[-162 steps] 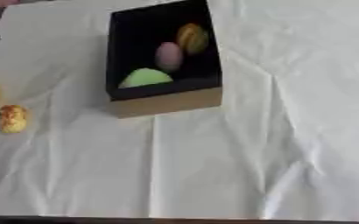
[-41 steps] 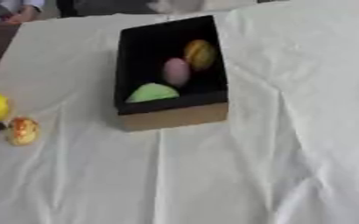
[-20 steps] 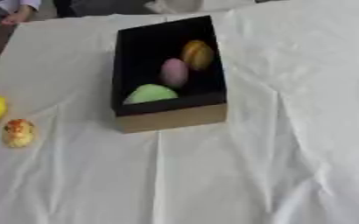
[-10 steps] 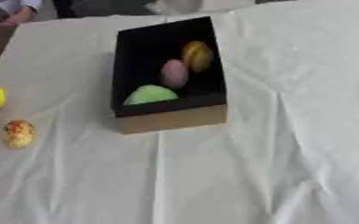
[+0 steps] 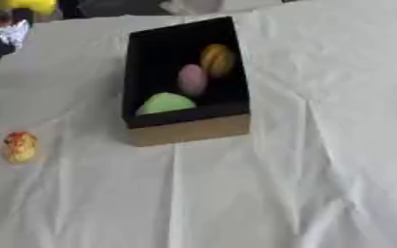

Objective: Pick up objects on the table and place them in the box.

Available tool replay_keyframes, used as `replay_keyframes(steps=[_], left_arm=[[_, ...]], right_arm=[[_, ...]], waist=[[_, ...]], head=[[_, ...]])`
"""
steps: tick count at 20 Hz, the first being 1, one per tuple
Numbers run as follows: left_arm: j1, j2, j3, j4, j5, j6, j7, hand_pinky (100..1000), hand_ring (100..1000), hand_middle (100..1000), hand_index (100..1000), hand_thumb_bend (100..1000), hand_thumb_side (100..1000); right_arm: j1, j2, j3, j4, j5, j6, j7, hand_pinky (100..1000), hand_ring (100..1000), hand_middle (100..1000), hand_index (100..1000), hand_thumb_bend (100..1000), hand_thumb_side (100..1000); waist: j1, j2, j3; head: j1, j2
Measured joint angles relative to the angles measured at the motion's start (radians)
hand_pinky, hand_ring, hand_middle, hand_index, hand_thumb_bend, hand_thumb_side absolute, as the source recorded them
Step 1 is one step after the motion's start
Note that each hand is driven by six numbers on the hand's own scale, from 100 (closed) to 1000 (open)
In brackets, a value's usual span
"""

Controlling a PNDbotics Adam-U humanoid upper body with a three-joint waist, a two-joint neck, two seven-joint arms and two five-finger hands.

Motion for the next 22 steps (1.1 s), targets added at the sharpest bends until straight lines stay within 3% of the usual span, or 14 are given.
replay_keyframes(steps=[9, 15, 22], left_arm=[[-0.16, -0.287, -0.175, 0.028, -0.02, -0.036, -0.14, 516, 583, 627, 754, 100, 100], [-0.167, -0.384, -0.216, 0.117, -0.128, -0.057, -0.151, 515, 582, 627, 755, 100, 100], [-0.127, -0.482, -0.243, 0.243, -0.211, -0.05, -0.158, 529, 595, 641, 767, 106, 100]], right_arm=[[-0.004, 0.0, 0.0, 0.0, -0.004, -0.002, 0.006, 844, 841, 755, 860, 100, 580], [-0.008, 0.0, 0.0, 0.0, -0.004, -0.003, 0.008, 844, 840, 754, 859, 100, 586], [-0.008, 0.009, 0.0, 0.0, -0.005, -0.003, 0.007, 844, 840, 753, 859, 100, 591]], waist=[[0.0, -0.01, 0.0], [0.0, -0.01, -0.001], [0.0, -0.01, -0.008]], head=[[-0.039, 0.015], [-0.049, 0.026], [-0.014, 0.035]])
